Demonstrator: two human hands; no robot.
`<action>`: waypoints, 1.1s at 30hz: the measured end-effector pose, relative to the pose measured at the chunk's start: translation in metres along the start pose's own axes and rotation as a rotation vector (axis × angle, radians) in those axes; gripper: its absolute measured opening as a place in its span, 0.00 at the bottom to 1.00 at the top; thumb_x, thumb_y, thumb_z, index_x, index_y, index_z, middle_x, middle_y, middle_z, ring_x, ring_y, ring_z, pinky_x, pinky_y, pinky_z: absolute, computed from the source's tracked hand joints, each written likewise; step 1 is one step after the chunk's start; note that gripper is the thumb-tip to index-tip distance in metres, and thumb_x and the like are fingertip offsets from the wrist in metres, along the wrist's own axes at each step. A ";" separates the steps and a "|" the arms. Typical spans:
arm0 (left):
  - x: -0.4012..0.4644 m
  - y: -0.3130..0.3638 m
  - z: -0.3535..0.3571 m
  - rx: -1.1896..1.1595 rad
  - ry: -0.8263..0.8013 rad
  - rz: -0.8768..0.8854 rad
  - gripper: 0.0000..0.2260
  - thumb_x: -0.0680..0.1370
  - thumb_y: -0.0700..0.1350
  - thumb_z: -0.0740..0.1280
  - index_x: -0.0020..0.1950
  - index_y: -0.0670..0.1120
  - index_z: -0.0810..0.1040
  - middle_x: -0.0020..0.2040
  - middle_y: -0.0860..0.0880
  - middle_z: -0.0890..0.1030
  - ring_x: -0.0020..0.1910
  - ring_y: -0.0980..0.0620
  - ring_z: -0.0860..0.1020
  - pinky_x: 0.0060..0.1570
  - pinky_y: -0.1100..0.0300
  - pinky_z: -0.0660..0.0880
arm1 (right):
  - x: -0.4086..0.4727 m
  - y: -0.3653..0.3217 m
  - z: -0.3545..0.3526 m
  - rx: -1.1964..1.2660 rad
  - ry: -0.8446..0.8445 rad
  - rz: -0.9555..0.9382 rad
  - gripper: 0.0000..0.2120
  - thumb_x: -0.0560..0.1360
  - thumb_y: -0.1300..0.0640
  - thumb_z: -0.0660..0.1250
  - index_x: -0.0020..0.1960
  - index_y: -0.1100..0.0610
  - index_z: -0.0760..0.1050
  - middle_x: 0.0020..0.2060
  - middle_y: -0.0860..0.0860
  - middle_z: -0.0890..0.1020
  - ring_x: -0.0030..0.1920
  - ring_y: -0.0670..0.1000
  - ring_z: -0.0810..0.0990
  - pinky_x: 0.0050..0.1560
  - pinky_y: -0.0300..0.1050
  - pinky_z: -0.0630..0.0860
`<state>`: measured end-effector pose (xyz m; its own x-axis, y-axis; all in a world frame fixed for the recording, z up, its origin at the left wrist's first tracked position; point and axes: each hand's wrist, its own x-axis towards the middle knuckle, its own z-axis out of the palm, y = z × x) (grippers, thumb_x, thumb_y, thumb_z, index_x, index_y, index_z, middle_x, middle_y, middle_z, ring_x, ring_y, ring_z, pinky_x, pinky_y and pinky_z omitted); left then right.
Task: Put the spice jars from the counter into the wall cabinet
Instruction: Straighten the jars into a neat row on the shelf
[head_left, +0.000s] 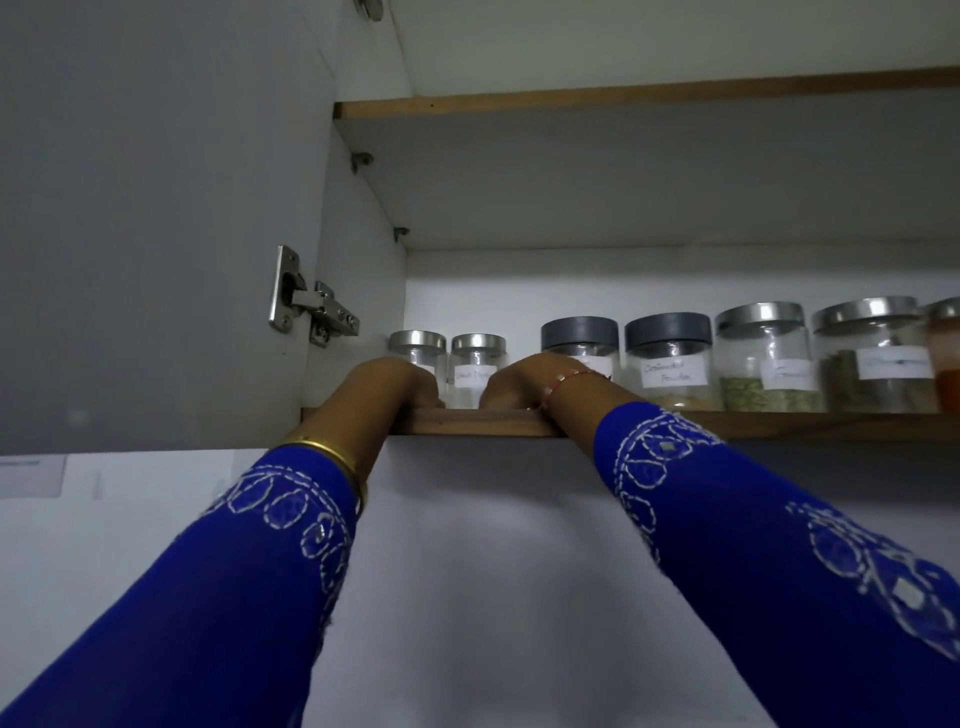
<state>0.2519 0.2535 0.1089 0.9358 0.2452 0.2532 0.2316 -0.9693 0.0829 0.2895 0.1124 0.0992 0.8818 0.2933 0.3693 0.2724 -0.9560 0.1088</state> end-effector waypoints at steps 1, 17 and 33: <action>-0.005 0.002 -0.001 0.026 0.015 -0.018 0.19 0.79 0.52 0.58 0.65 0.42 0.71 0.65 0.43 0.73 0.57 0.47 0.73 0.61 0.53 0.68 | 0.001 0.002 -0.001 0.043 -0.073 0.000 0.19 0.77 0.51 0.61 0.64 0.59 0.72 0.66 0.54 0.73 0.62 0.60 0.74 0.63 0.54 0.71; -0.059 0.037 0.018 -0.267 0.226 0.025 0.11 0.80 0.45 0.55 0.52 0.41 0.74 0.57 0.41 0.76 0.49 0.47 0.71 0.55 0.55 0.67 | -0.076 0.038 -0.001 0.490 0.274 0.037 0.17 0.76 0.54 0.56 0.60 0.60 0.73 0.59 0.58 0.77 0.59 0.59 0.76 0.63 0.54 0.71; -0.087 0.173 0.016 -0.300 0.102 0.188 0.19 0.80 0.39 0.50 0.71 0.38 0.64 0.72 0.40 0.66 0.70 0.45 0.65 0.68 0.54 0.61 | -0.086 0.150 -0.016 0.335 -0.020 -0.052 0.19 0.78 0.55 0.56 0.67 0.60 0.68 0.67 0.56 0.71 0.65 0.56 0.71 0.58 0.45 0.68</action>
<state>0.2148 0.0642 0.0852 0.9200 0.0784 0.3841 -0.0443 -0.9528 0.3005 0.2484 -0.0566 0.0982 0.8699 0.3451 0.3523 0.4257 -0.8861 -0.1831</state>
